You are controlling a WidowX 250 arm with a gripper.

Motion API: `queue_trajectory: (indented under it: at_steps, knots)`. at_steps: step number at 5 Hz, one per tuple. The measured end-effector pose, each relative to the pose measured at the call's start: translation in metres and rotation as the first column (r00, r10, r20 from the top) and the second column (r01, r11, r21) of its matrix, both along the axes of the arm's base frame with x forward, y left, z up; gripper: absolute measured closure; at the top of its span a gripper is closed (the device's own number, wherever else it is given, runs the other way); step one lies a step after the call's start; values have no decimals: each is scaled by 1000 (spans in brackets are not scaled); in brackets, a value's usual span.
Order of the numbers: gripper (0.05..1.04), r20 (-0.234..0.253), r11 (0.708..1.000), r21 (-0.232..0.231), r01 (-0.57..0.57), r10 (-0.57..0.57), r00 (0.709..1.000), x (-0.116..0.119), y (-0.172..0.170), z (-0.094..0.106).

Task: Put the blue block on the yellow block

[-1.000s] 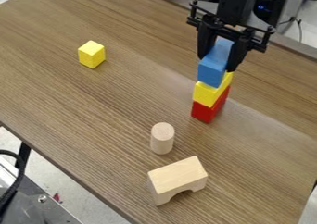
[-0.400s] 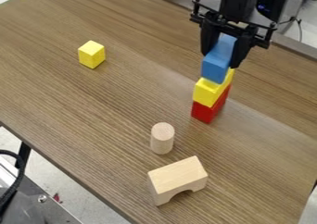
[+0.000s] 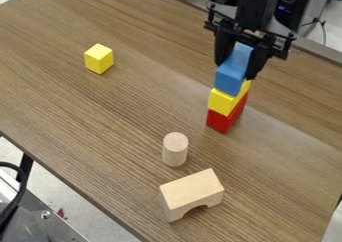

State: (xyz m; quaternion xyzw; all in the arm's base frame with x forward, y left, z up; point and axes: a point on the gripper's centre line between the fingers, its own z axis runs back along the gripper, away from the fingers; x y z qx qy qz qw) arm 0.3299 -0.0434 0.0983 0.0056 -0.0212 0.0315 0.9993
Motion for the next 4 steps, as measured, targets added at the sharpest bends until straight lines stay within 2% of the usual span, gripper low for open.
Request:
queue_trajectory:
  at_steps: [1,2,3,4]
  knots:
    - [465,-8,1000,-9,1,-1,1000,-1,0,0]
    - [173,-12,1000,-17,2,-2,1000,-1,-1,-1]
    - [76,-24,1000,-14,4,-4,1000,-2,-1,-4]
    - [83,-31,1000,-10,3,-3,1000,-3,0,-5]
